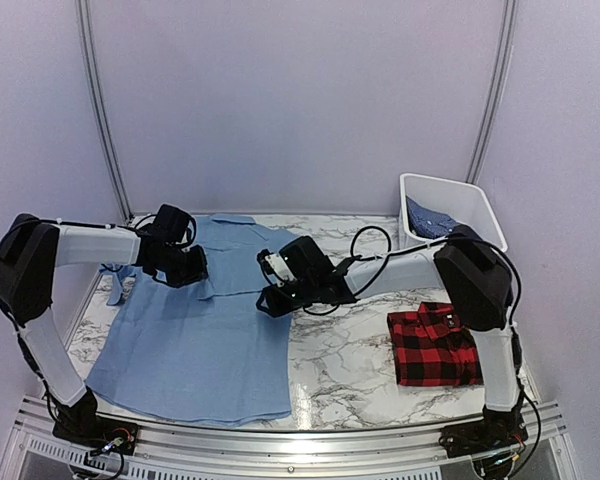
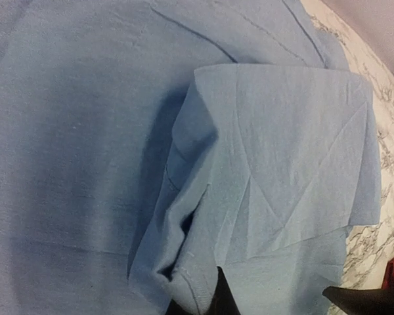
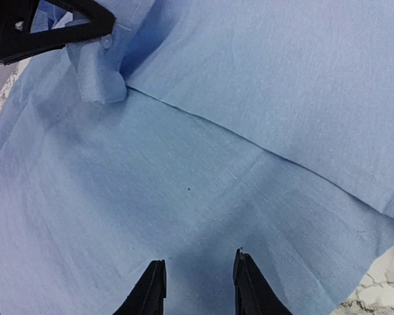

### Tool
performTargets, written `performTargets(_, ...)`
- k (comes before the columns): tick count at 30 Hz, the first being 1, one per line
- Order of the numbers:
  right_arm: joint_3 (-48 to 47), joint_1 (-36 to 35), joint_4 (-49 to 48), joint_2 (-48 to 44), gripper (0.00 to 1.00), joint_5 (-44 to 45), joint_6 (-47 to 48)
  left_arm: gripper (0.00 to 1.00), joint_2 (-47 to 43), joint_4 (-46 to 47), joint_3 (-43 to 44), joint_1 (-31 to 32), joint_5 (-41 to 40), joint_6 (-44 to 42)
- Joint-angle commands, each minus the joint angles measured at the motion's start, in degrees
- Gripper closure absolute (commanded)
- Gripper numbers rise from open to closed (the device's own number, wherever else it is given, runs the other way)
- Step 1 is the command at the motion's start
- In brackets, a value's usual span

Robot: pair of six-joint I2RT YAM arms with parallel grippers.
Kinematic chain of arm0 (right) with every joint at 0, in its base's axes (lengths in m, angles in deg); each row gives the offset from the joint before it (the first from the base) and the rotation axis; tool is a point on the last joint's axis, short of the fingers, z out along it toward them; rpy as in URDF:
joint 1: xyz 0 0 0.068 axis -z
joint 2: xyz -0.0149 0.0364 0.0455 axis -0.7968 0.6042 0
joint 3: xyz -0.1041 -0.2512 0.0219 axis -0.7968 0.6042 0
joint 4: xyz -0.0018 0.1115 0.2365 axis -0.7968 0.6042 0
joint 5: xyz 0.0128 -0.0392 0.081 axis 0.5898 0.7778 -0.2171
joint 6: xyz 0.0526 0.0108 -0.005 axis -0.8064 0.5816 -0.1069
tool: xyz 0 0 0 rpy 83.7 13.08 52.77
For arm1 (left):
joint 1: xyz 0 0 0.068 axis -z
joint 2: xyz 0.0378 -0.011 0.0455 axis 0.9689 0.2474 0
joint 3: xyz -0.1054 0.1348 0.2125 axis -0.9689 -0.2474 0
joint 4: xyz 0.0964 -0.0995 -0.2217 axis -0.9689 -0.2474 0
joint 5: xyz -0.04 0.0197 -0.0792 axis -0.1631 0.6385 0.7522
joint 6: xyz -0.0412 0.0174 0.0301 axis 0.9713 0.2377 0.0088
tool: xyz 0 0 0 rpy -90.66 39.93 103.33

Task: Fold and stack the long sleeve shirts
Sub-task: Move the flattened shirt to the center of the board.

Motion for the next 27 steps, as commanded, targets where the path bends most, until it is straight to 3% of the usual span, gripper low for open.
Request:
performTargets(1, -3.6, 1.6, 0.9, 3.5, 0.69, 0.1, -2.0, 1.0, 3.5, 0.8, -1.4, 0.0, 2.3, -2.3)
performTargets(11, 0.4, 8.9, 4.0, 3.8, 0.71, 0.7, -1.8, 1.0, 10.5, 8.4, -1.7, 2.7, 6.2, 2.7)
performTargets(20, 1.1, 15.9, 7.7, 1.5, 0.7, 2.5, 1.7, 1.0, 15.2, 11.7, 6.3, 8.3, 5.5, 10.2)
performTargets(27, 2.6, 15.4, 13.2, -6.9, 0.62, 3.6, 2.4, 1.0, 13.6, 9.5, 11.7, 8.3, 4.7, 8.9)
